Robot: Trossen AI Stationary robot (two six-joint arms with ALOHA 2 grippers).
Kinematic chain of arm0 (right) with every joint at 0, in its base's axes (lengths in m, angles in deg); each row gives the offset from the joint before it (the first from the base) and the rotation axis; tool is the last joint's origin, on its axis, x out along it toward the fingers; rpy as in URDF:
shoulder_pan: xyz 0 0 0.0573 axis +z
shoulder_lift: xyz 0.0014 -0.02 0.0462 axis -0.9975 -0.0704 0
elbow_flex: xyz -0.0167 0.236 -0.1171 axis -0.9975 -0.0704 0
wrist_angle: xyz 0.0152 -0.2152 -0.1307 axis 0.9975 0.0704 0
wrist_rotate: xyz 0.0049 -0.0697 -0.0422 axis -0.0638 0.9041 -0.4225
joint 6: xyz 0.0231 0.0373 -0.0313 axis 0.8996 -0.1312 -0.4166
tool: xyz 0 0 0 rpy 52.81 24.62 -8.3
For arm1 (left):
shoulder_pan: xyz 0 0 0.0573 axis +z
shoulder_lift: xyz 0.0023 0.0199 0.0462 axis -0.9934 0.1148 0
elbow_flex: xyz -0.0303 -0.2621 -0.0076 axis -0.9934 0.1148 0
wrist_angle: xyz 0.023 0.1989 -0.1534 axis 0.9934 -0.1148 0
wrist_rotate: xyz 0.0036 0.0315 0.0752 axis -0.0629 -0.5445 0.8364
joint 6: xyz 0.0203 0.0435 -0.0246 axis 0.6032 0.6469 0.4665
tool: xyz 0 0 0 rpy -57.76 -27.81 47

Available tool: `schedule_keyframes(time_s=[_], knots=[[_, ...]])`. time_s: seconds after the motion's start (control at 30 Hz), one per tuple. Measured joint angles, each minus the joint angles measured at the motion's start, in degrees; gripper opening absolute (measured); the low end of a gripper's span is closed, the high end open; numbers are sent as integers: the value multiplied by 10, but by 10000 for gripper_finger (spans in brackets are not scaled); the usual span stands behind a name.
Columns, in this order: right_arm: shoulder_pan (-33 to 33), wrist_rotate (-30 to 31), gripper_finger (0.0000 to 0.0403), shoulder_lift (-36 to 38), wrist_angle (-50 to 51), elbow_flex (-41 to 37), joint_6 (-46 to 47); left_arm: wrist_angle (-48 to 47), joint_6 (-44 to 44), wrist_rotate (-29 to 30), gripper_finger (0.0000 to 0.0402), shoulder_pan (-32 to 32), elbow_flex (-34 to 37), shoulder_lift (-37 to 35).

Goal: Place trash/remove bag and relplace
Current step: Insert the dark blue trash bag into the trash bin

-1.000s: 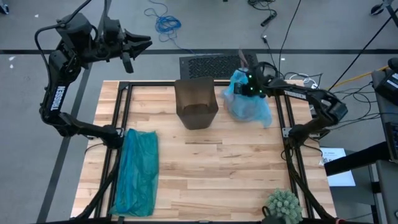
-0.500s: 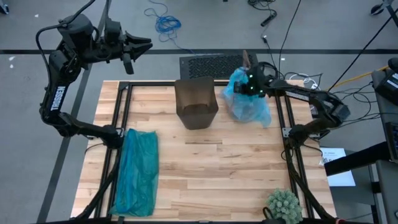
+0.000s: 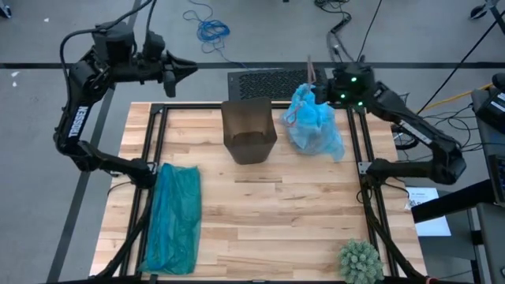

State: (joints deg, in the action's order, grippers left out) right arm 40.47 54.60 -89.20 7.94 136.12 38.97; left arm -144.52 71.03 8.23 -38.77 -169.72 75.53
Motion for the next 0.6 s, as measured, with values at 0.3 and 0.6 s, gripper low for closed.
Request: schedule_keyframes(time_s=[0.3, 0.6], knots=[[36, -29, 77, 4, 1, 133, -137, -249, -3, -51, 83, -42, -1, 1], [36, -25, 77, 2, -2, 154, -154, -299, -210, 61, 83, -115, 47, 41]])
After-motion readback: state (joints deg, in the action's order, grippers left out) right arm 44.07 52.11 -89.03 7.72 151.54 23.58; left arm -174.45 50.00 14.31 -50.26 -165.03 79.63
